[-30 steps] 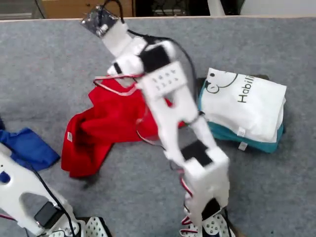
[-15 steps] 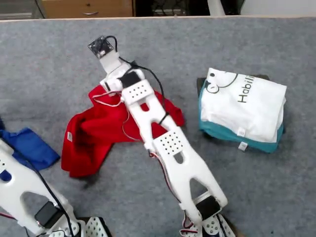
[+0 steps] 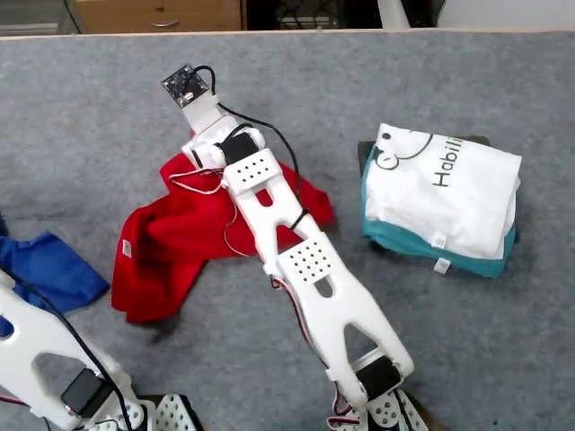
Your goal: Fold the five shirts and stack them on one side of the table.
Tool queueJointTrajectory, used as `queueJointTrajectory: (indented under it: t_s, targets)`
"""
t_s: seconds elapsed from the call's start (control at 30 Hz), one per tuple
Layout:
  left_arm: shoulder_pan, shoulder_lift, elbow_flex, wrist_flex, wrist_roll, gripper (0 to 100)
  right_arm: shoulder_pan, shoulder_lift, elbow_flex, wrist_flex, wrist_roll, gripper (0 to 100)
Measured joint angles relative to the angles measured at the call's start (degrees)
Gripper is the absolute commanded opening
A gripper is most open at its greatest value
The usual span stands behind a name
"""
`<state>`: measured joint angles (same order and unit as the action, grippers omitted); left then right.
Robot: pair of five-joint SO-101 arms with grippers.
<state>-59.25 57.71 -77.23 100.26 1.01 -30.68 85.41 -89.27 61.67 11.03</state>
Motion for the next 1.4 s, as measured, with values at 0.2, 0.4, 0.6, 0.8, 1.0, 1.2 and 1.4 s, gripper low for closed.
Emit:
queueJointTrajectory:
  t_s: [0.2, 0.4, 0.6, 0.8, 1.0, 1.2, 1.4]
  targets:
    - [-0.1, 0.0, 0.0, 0.0, 0.0, 11, 1.0, 0.1, 0.0, -2.9, 0.0, 1.7]
    - [-0.1, 0.0, 0.0, 0.0, 0.0, 11, 1.2, 0.1, -3.1, -2.2, 0.0, 1.8]
    - [-0.1, 0.0, 0.0, 0.0, 0.0, 11, 2.5, 0.1, -4.0, -1.8, 0.0, 1.8]
    - [-0.1, 2.5, 0.0, 0.0, 0.0, 11, 2.6, -4.7, -4.0, -1.8, -2.8, 1.8]
    - [1.0, 3.3, 0.0, -0.1, -1.2, 11, 2.6, -15.1, -4.0, 2.9, -3.0, 1.8]
    - [1.8, 3.3, 0.0, 0.2, -1.8, 11, 2.6, -29.8, -4.0, 16.3, -3.2, 1.8]
    - [5.2, 0.4, 0.6, 0.2, -7.4, 12, 2.6, -38.4, -4.1, 34.1, -3.2, 1.8]
